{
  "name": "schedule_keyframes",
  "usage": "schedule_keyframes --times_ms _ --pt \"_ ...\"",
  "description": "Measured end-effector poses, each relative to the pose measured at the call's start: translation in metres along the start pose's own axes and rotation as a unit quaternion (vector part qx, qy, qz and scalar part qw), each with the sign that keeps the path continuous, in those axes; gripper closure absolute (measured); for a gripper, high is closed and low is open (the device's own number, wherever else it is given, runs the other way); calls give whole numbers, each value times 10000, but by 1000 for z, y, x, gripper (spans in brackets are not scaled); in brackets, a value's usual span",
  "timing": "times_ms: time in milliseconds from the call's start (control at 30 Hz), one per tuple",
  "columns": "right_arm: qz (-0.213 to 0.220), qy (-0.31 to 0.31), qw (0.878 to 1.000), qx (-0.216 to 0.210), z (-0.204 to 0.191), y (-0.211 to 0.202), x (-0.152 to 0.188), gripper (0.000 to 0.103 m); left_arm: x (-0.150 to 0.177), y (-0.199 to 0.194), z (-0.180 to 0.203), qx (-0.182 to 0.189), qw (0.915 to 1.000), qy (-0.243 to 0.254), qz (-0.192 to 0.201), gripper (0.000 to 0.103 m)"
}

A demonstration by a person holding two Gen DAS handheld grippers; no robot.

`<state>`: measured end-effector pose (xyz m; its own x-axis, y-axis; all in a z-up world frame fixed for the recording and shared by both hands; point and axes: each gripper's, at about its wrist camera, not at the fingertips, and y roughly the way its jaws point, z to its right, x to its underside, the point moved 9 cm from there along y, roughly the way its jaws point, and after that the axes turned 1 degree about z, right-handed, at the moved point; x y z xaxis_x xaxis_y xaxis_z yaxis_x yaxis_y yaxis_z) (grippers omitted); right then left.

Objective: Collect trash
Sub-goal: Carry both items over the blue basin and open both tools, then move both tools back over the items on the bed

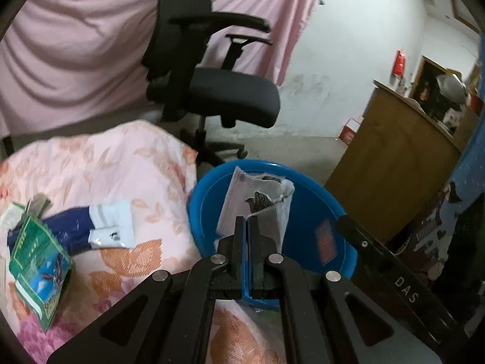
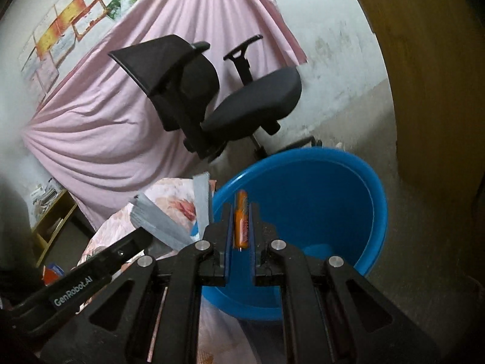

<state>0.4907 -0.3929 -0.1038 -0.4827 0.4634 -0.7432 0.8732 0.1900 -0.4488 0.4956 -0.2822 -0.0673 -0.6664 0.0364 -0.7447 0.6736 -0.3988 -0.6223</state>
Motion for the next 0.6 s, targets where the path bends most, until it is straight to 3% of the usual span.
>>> schedule_keyframes --times_ms 167,300,467,600 --pt "-168 -21 9997 167 3 3 6 60 6 -10 -12 -163 9998 -78 -60 95" --pt "-185 -42 9997 178 5 4 6 43 8 -22 -21 -172 9997 -151 67 77" --pt "-57 -161 9997 183 -2 -5 1 32 0 -39 -26 -124 9993 -266 236 73" --pt "197 -317 9991 200 -13 -20 -10 20 -6 -62 -33 -201 9979 -271 544 59"
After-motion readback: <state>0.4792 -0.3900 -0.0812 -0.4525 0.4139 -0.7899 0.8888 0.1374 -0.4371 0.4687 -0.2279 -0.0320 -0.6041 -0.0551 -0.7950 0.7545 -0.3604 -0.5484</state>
